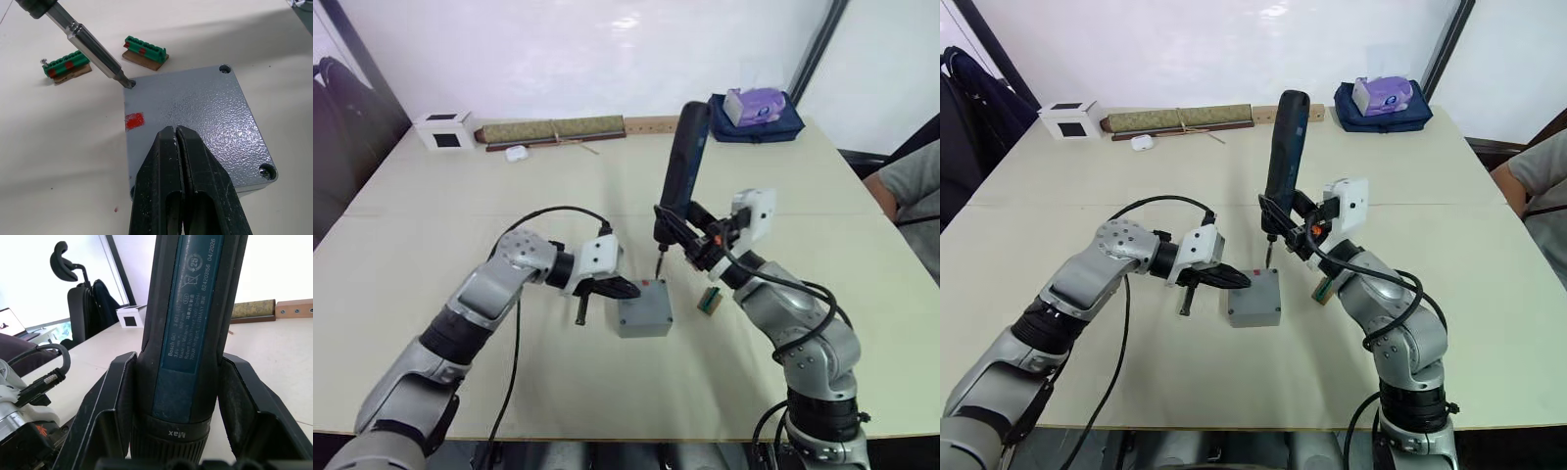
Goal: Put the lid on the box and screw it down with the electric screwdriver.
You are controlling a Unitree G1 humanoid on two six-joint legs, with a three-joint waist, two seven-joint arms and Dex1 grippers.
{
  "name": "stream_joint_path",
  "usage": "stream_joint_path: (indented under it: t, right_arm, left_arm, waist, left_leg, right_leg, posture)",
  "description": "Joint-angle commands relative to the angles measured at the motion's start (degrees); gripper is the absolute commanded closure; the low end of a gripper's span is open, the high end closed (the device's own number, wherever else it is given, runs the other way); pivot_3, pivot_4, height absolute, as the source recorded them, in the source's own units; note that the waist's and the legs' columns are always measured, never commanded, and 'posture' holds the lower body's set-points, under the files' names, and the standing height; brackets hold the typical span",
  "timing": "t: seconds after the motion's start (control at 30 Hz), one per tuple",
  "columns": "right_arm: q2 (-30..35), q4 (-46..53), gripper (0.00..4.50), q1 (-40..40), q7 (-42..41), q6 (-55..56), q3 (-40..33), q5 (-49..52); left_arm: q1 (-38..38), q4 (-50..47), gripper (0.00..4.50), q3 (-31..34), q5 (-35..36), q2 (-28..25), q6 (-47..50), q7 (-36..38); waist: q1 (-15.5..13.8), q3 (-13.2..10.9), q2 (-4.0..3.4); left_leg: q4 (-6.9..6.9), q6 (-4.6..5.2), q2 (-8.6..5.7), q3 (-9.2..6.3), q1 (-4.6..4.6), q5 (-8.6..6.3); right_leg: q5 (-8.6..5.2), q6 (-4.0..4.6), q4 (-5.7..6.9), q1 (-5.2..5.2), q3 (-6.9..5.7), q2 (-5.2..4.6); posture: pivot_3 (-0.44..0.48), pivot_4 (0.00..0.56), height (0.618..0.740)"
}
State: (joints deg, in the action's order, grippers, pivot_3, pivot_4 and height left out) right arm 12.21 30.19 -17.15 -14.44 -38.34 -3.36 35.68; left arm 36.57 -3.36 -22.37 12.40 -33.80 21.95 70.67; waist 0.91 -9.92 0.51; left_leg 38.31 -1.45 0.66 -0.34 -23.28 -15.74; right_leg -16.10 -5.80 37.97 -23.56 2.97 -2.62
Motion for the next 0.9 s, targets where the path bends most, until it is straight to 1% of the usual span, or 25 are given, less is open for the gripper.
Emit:
stream_joint_path:
  t: [0.03,0.33,0.47,0.57,0.77,0.9]
  right_arm:
    - [0.4,1.6,2.61,0.3,-1.3,3.3,1.1,-1.7]
    - [1.3,-1.1,2.61,0.9,-2.9,6.2,1.8,-4.9]
    - [0.5,-3.0,2.61,2.3,-2.2,10.8,2.5,-8.8]
    - [-1.1,-3.8,2.61,3.1,-1.2,12.5,1.5,-8.7]
    - [-2.1,-1.8,2.61,3.9,-2.1,10.0,1.3,-4.2]
    - [-0.7,-1.7,2.61,4.2,-2.9,9.9,2.3,-5.5]
  left_arm:
    - [-1.7,0.0,4.50,-1.2,-1.3,-0.7,1.9,0.1]
    - [-2.2,-1.0,4.50,-0.5,-1.2,-0.9,3.0,0.2]
    - [-2.2,-1.0,4.50,-0.2,-1.1,-0.9,3.4,0.3]
    - [-2.2,-1.2,4.50,-0.3,-1.1,-0.9,3.5,0.4]
    - [-2.2,-1.3,4.50,-0.5,-1.2,-0.5,3.8,0.3]
    - [-2.2,-1.3,4.50,-0.6,-1.3,-0.3,4.0,0.2]
  waist:
    - [0.1,0.0,0.00]
    - [0.1,0.0,0.00]
    - [0.1,0.0,0.01]
    - [0.1,0.0,0.04]
    - [0.1,0.0,0.03]
    - [0.1,0.0,0.03]
  left_leg:
    - [0.00,0.00,0.00,0.00,0.00,0.00]
    - [0.00,0.00,0.00,0.00,0.05,0.00]
    - [0.00,0.00,0.00,0.00,0.07,0.00]
    - [0.00,0.00,0.00,0.01,0.11,0.00]
    - [-0.02,0.00,0.02,0.01,0.10,0.00]
    - [-0.02,0.00,0.02,0.01,0.10,0.00]
  right_leg:
    - [0.00,0.00,0.01,0.00,0.00,0.00]
    - [0.00,0.00,0.01,0.04,0.00,0.01]
    - [0.00,0.00,0.01,0.06,0.00,0.01]
    - [0.00,0.00,0.00,0.11,0.00,0.01]
    - [0.00,0.00,0.00,0.08,0.01,0.01]
    - [0.00,0.00,0.00,0.09,0.01,0.01]
  posture:
    - [0.000,0.150,0.740]
    - [0.000,0.150,0.740]
    - [0.000,0.150,0.740]
    - [0.000,0.150,0.740]
    - [0.000,0.150,0.740]
    - [0.000,0.150,0.740]
